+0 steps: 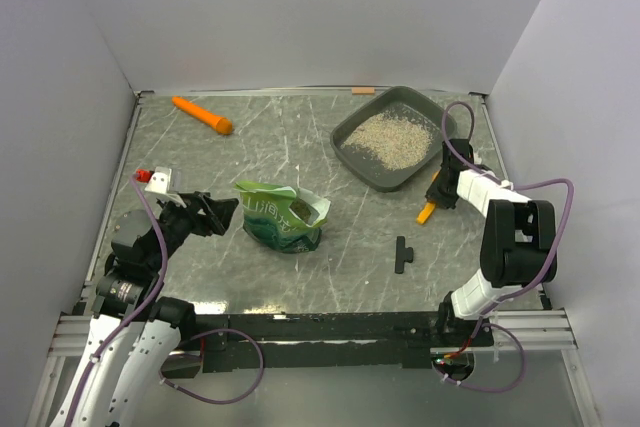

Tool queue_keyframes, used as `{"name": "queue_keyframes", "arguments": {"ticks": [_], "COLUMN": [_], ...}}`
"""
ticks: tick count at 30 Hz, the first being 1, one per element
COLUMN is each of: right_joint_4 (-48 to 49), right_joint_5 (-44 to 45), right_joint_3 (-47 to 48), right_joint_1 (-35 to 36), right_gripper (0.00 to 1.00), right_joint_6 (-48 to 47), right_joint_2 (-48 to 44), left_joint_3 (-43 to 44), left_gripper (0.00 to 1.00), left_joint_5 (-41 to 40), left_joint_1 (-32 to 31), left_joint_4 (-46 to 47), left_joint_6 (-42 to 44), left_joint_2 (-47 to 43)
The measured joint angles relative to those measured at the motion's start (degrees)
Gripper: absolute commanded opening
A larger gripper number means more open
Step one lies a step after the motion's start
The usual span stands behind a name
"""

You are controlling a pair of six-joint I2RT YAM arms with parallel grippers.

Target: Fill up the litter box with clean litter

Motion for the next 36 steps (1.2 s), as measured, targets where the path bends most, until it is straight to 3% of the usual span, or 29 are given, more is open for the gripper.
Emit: {"name": "queue_keyframes", "arguments": {"ticks": [7,12,16,22,31,36], "right_joint_4": [-2.60,-6.62,-10.36,-11.61,-8.31,1.92], "right_joint_5": [2.27,7.78,18.43,28.48,39.12,45.48], "right_joint_3": [0.42,0.46,4.48,13.03,13.44,8.81], "right_joint_1": [0.04,2.95,16.20,34.69,57.53,69.02], "right_gripper": [0.00,0.00,0.00,0.00,0.00,0.00], "right_joint_6": [-0.94,-2.60,-6.88,-16.06,-36.96,-52.19], "right_joint_2": [-0.90,-9.77,-18.71,-23.76,-28.50,-32.92], "left_joint_3": [0.00,0.13,3.13,19.10,35.23,39.36], "left_gripper": [0.81,0.79,0.81,0.81,0.81,0.80], "left_joint_5": [0.00,-1.16,-4.63,-5.88,0.83,6.93], "left_joint_1": [0.00,0.00,0.00,0.00,0.00,0.00], "left_joint_4": [-0.02,-0.31,-3.93,-11.04,-19.56,-22.40], "left_joint_6": [0.02,0.00,-1.44,-4.50,-9.64,-11.08], "left_joint_2": [-0.31,-0.74,-0.74,3.13,15.17,19.61]}}
